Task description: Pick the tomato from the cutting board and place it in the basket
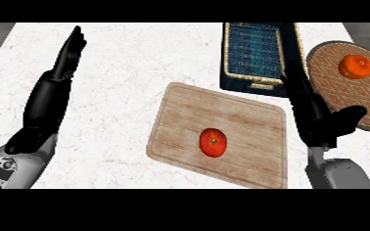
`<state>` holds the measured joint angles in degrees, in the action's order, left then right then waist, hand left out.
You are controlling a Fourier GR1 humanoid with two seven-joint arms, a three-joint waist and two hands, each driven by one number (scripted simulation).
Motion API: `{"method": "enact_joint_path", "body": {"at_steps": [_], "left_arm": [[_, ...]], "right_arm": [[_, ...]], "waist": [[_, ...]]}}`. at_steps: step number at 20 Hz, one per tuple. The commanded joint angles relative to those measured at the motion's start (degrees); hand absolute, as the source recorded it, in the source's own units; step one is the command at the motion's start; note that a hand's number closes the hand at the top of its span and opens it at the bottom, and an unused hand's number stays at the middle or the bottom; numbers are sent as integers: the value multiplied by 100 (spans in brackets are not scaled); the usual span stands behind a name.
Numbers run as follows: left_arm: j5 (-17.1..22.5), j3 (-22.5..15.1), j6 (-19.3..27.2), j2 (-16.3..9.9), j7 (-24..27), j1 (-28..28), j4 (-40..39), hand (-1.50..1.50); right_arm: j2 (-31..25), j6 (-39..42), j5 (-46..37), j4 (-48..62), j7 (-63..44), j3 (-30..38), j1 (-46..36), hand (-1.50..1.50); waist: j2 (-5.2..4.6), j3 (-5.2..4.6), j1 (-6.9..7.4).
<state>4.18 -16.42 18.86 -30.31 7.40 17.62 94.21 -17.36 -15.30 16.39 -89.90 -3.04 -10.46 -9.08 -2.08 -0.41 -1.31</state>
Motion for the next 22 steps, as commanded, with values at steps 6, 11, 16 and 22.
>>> {"method": "enact_joint_path", "body": {"at_steps": [6, 11, 16, 22], "left_arm": [[785, 221, -1084, 102, -30, -647, -750, 0], [843, -120, -1191, 344, -455, -454, -624, 0], [963, 136, -1310, 220, -461, -382, -769, 0], [996, 196, -1230, 196, -447, -725, -688, 0]], "right_arm": [[-66, -841, -1117, -1069, -206, -312, 511, 150], [1321, -1738, -3119, -348, 308, -2351, -440, -150], [1713, -2928, -4926, 400, -1320, -2699, -607, -150], [1139, -2187, -6796, 434, -3202, -2053, -908, -150]], "waist": [[223, 28, 53], [208, 23, 278], [236, 5, 115], [363, -33, -112]]}}
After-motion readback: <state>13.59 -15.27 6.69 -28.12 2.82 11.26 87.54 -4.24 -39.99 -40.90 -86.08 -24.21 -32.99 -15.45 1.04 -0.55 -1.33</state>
